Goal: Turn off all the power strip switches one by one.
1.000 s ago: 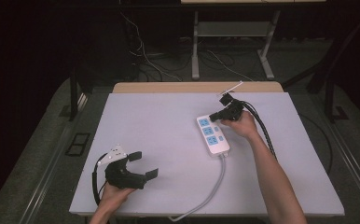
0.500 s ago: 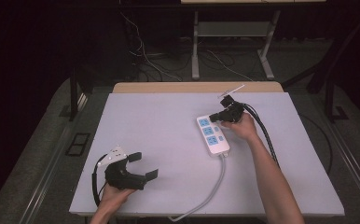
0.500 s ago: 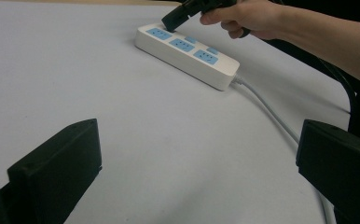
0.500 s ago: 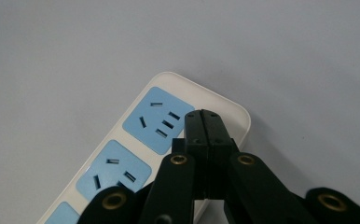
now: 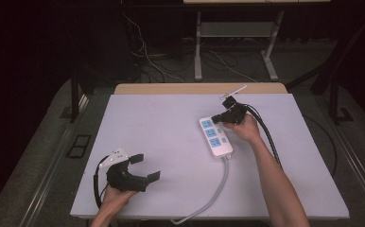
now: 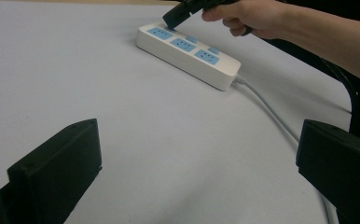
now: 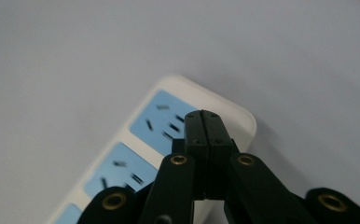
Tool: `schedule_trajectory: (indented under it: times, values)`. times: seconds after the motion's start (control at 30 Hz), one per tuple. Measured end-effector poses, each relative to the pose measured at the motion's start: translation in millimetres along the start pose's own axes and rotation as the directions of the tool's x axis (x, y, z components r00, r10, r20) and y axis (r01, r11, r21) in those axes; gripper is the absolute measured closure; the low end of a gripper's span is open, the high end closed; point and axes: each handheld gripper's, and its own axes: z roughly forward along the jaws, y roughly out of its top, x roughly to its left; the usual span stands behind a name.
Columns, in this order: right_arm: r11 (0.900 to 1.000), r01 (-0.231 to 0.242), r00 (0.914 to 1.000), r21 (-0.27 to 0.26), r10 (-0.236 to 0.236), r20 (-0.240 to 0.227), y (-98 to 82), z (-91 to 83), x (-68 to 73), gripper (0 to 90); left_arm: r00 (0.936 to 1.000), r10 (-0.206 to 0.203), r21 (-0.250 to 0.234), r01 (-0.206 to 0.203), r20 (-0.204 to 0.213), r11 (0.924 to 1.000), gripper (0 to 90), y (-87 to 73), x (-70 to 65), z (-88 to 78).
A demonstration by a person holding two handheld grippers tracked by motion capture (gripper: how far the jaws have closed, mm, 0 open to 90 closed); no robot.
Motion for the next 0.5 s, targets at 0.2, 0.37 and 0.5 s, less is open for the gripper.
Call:
schedule_trajectory:
  times: [0.2, 0.37, 0.5]
  values:
    - [0.998, 0.053, 0.9977, 0.044, -0.054, 0.040, 2.6, -1.0, 7.0, 90.0, 1.0000, 0.004, 0.002, -0.004, 0.001, 1.0000, 0.0, 0.3, -0.8, 1.2]
    - [0.997, 0.063, 0.9967, 0.051, -0.066, 0.047, 2.0, -3.0, 9.6, 90.0, 1.0000, 0.000, -0.001, 0.000, 0.001, 1.0000, 0.0, 0.2, -1.1, 0.8]
    - [0.996, 0.076, 0.9960, 0.042, -0.078, 0.043, 3.5, -6.7, 13.3, 90.0, 1.0000, 0.001, 0.000, -0.001, 0.002, 1.0000, 0.0, 0.3, -0.9, 0.9]
